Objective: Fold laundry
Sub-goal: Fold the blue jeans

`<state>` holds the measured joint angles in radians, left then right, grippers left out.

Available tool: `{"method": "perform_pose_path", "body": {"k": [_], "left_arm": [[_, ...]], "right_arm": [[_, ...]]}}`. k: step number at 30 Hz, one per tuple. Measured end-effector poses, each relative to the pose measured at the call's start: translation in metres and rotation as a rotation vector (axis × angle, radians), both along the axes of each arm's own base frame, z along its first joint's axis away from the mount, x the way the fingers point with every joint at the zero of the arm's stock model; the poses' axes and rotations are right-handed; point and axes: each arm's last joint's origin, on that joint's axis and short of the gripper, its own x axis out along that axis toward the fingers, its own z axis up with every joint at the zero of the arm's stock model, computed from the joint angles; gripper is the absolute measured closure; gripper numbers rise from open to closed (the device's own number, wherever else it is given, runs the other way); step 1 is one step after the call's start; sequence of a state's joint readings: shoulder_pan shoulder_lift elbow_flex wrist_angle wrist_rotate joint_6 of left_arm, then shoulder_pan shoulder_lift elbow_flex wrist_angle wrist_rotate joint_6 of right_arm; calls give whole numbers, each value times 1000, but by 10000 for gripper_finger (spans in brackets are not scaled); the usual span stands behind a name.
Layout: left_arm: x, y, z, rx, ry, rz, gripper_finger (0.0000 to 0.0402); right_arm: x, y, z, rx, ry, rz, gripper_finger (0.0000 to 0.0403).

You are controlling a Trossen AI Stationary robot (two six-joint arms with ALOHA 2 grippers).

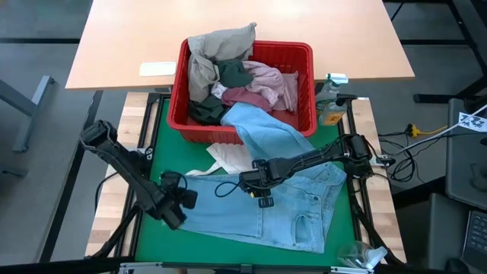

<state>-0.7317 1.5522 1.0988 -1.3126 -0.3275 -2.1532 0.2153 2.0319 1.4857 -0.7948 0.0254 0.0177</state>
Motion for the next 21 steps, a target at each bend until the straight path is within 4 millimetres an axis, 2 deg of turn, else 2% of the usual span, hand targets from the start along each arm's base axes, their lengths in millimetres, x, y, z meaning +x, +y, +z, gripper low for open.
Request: {"method": "perform_pose_path", "body": {"k": [6, 13, 18, 21], "left_arm": [[7, 21, 2, 66, 70, 27, 282], [12, 28, 0, 63, 88, 9, 282], [8, 30, -27, 18, 83, 16, 282], [0, 35, -46, 14, 111, 27, 282]], "right_arm": [[0, 0, 0, -1, 2, 1, 258], [-8, -2, 0, -23, 78, 26, 258], [-11, -2, 4, -27, 97, 27, 258], [-16, -3, 14, -27, 97, 26, 258]]}}
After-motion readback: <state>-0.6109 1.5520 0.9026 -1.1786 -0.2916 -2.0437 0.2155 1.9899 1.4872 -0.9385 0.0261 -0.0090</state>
